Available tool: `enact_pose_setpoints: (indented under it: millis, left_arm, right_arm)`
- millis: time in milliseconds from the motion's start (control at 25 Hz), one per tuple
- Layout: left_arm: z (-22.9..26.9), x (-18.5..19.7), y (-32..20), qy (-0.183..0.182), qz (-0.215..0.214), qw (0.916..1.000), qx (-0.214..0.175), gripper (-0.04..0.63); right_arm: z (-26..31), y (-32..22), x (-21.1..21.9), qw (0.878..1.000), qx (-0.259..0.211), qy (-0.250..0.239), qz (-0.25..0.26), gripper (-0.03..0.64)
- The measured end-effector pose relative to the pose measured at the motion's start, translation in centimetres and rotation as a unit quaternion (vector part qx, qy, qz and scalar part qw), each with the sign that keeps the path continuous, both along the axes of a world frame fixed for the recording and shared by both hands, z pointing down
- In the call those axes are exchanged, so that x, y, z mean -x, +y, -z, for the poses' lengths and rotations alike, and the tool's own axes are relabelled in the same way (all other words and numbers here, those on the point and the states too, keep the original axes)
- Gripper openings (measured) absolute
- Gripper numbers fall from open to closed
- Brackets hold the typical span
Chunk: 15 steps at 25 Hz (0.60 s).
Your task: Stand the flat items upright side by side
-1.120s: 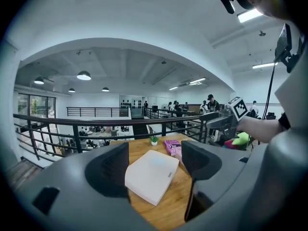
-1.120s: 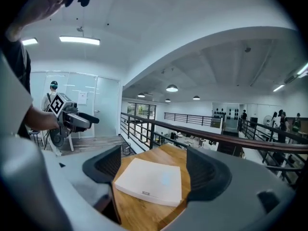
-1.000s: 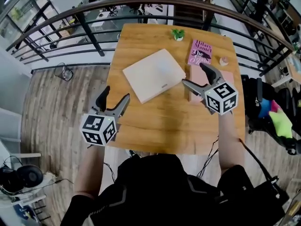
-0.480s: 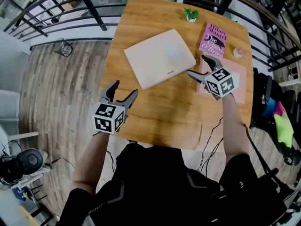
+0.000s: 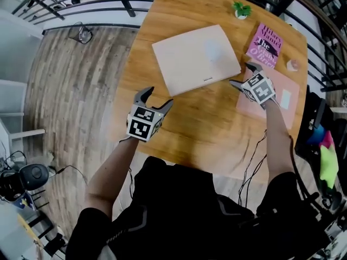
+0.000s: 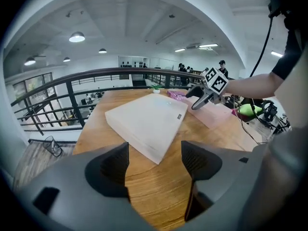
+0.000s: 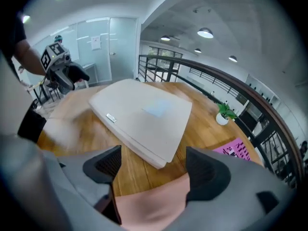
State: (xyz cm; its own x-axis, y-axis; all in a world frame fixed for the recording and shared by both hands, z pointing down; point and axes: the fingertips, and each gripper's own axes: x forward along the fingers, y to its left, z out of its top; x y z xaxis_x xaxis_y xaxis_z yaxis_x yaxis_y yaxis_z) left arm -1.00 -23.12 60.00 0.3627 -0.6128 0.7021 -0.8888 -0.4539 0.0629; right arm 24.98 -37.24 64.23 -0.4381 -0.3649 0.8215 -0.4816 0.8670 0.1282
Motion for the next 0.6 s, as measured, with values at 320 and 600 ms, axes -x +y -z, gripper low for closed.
enact_pose_setpoints:
  millis: [320, 600]
  left_arm:
    - [-3.8, -1.0, -1.0, -0.031, -0.007, 0.9990, 0.033, 0.354]
    - [-6.0, -1.8, -1.5, -0.057, -0.024, 0.9968, 0.051, 0.354]
  right_arm:
    - [-3.5, -0.8, 0.1, 0.997, 0.021, 0.061, 0.038, 0.423]
    - [-5.4, -0.5, -0.3, 0.993, 0.032, 0.096, 0.055, 0.408]
